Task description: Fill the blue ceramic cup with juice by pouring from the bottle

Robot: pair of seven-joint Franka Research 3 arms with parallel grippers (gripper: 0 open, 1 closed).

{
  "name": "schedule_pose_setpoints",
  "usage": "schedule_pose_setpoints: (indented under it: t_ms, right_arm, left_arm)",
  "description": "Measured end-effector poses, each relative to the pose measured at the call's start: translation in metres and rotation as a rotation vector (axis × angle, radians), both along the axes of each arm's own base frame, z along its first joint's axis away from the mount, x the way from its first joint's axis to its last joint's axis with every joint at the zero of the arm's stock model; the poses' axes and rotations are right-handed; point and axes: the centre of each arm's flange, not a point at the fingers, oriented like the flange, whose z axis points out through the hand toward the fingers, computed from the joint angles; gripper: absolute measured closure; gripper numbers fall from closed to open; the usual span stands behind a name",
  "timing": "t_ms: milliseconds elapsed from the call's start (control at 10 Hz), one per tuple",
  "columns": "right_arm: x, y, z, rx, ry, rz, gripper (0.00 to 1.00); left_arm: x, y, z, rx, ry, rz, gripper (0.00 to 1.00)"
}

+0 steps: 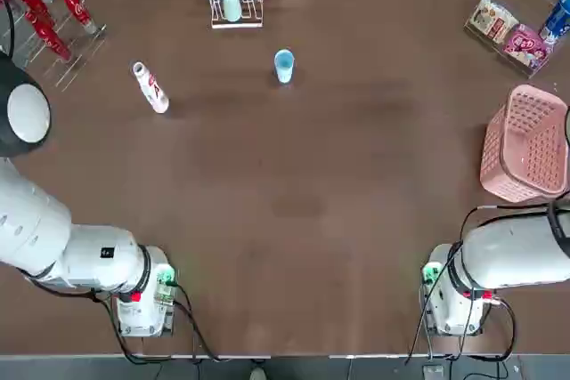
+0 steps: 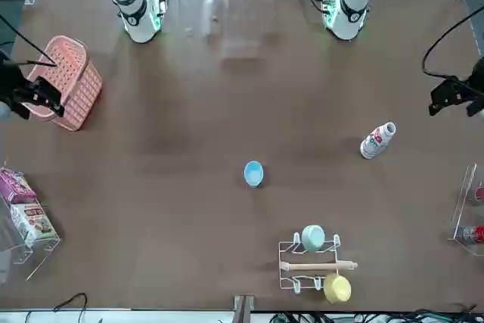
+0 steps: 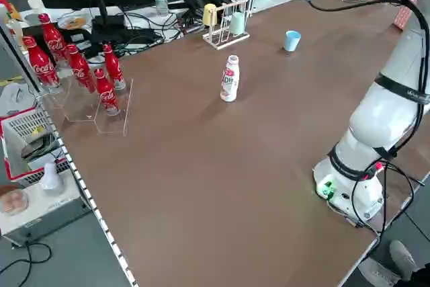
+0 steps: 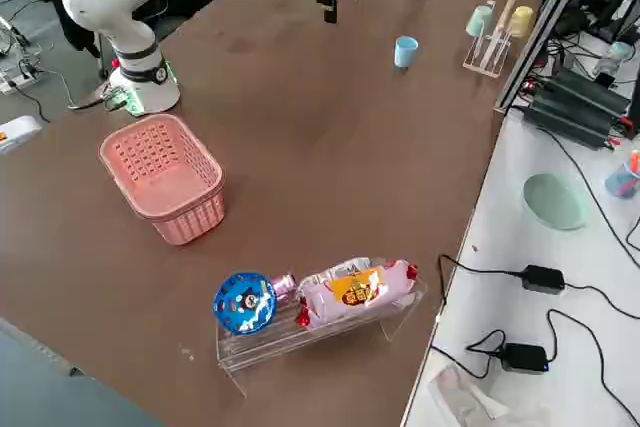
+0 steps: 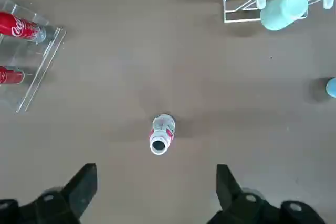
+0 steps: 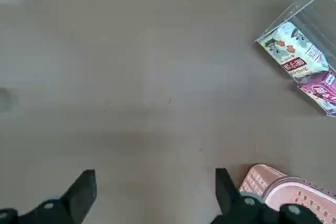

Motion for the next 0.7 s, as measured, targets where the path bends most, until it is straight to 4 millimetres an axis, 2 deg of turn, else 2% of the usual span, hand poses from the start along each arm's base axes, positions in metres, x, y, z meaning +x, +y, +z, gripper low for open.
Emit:
schedule_pose_setpoints:
  t_ms: [400,700]
  right_arm:
    - [0.0,0.001,-0.002,0.009,0.005,0.001,0.0]
    - [0.006,0.009,-0.014,0.077,0.001,0.098,0.0]
  left_arm:
    - [-0.004,0.0,-0.003,0.0,0.035,-0.002,0.0]
    - [-0.004,0.007,-0.002,0.003,0.034,-0.082,0.0]
